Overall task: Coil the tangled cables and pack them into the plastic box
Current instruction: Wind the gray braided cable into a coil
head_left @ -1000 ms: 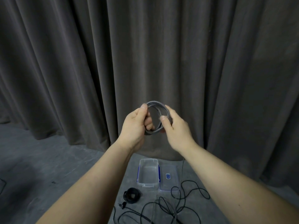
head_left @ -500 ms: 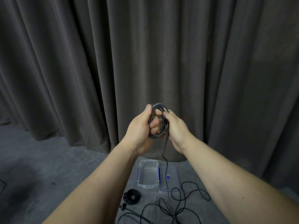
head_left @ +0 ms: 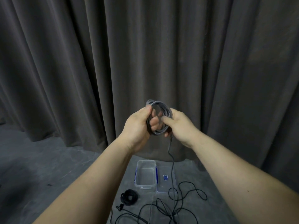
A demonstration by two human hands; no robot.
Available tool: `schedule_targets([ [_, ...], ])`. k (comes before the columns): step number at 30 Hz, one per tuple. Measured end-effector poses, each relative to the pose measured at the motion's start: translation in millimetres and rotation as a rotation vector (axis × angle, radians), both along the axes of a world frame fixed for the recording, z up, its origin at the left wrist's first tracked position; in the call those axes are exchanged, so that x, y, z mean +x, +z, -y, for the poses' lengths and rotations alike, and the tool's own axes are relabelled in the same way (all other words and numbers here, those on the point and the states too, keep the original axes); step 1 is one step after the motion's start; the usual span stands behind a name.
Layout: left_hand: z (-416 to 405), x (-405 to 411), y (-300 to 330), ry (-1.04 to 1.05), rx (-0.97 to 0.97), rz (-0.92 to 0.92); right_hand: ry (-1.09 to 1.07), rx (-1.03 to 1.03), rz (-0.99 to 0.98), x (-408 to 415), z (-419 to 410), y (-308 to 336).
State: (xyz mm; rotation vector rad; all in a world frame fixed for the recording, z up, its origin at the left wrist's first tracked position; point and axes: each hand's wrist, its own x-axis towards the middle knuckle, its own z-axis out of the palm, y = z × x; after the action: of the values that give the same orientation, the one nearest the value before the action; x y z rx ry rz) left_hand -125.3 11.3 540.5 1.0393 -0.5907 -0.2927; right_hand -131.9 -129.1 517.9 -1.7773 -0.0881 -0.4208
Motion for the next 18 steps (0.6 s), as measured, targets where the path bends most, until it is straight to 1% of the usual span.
schedule_targets([
  [2,2.7,-0.3,1.0,0.078,0.029,-0.010,-0.016,0.093,0.024,-3.4,-7.0,0.0],
  [3,4.2,-1.0,1.6,0.103,0.049,-0.025,-0.004,0.186,0.042,-5.9,-11.6,1.4],
  [5,7.5,-4.3,1.6,0.116,0.097,-0.068,0.027,0.383,0.093,-8.8,-17.4,4.4],
  [7,9.1,-5.3,-0.4,0.130,0.124,-0.091,-0.006,0.471,0.100,-12.0,-21.7,8.6],
  [9,9.8,-2.8,-3.3,0.181,0.155,-0.030,-0.122,0.400,0.115,-9.7,-22.6,7.8],
  [13,12.3,0.8,-9.0,0.283,0.213,0.151,-0.304,0.216,0.217,2.9,-20.8,0.6],
  [15,14.2,-0.9,-9.5,0.350,0.246,0.179,-0.342,0.179,0.221,4.0,-19.0,0.4],
  [18,13.4,0.9,-7.7,0.391,0.264,0.158,-0.352,0.099,0.191,-0.9,-17.7,0.4],
])
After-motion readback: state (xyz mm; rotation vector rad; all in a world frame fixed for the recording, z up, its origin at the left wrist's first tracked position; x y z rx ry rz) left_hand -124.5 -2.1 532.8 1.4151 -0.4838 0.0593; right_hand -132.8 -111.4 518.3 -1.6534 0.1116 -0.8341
